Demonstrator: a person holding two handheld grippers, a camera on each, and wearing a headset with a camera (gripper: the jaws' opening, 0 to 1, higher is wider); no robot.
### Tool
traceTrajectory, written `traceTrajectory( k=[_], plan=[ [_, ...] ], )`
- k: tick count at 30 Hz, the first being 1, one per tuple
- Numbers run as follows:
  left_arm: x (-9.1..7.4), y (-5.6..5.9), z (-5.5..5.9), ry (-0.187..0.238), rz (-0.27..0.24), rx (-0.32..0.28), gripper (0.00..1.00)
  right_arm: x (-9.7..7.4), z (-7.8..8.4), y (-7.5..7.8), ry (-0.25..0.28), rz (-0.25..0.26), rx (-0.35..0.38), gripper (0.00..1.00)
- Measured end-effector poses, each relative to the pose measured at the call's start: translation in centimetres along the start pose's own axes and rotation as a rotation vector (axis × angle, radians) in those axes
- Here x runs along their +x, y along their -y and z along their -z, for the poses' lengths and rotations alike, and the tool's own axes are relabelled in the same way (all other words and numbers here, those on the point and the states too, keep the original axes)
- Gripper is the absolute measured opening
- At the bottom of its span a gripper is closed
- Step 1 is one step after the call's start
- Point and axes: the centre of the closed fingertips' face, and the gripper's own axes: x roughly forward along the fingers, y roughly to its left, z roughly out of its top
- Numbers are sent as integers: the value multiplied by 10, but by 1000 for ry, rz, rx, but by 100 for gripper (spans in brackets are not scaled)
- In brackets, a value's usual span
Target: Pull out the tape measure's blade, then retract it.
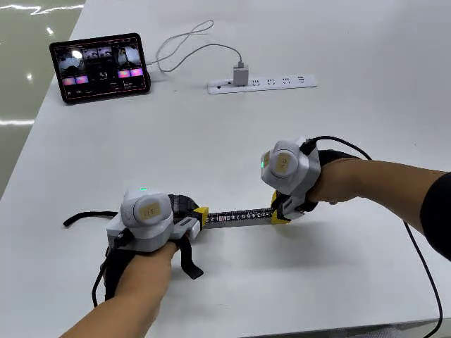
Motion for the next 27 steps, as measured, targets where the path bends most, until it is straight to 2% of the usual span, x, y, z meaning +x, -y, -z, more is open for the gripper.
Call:
traceTrajectory(
  k=[3,13,19,27],
  plan=[
    [0,0,0,-2,0,-1,62,1,-1,0,0,-4,-22,10],
    [0,0,0,-1,-1,-1,62,2,-7,0,11,2,-29,10],
    [-1,0,0,1,-2,-2,62,4,-10,0,16,10,-72,10],
    [0,0,0,-2,0,-1,62,6,-14,1,35,16,-73,10]
  ],
)
